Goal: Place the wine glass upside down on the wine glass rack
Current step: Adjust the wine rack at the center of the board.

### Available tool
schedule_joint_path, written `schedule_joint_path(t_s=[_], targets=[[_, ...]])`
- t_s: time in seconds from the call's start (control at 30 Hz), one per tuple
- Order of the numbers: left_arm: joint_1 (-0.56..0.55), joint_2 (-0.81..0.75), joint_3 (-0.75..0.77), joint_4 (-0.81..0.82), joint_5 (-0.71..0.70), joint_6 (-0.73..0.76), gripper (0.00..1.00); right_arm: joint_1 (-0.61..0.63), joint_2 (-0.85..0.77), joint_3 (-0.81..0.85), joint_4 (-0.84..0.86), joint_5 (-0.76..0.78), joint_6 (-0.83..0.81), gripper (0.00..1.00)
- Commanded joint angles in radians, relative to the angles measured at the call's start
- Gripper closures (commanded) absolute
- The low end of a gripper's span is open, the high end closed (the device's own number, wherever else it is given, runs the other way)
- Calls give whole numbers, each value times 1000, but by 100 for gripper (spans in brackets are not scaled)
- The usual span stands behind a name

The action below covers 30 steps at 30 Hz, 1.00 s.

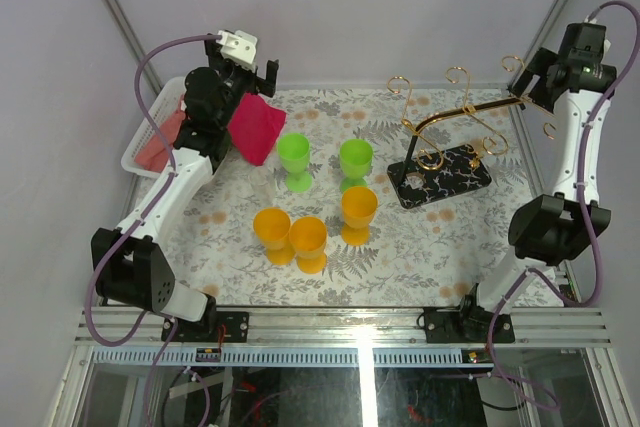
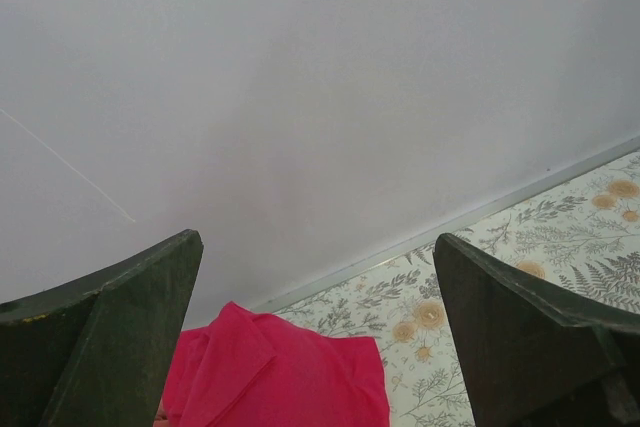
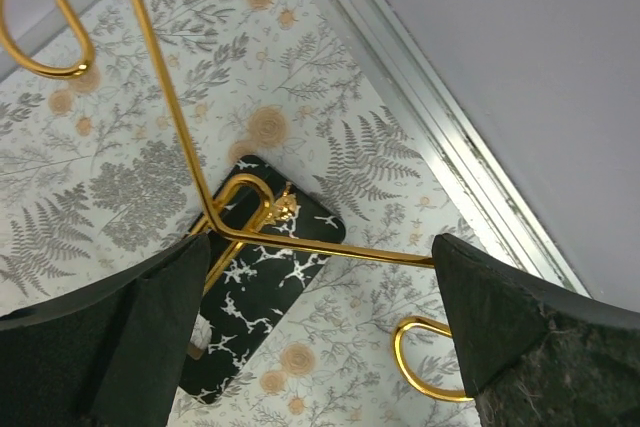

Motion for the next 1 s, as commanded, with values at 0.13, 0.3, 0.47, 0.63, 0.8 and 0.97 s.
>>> schedule_joint_path(t_s=[0.13,0.3,0.47,0.63,0.8,0.97], targets=[[9,8,10,16,-26,28,0,14,54,82,18,-98,10,1],[9,7,5,20,-23,22,0,14,67,133,-28,-24,-14,1],[8,21,10,25,-20,22,0,14,60,108,11,-88,0,1],[8,28,8,18,-18,27,0,13,77,73,76,-259,59,1],[8,32,3,17,-19,30,0,13,135,90,129,-378,67,1],[10,34,6,4,-13,31,0,15,218,175,160,-451,66,1]])
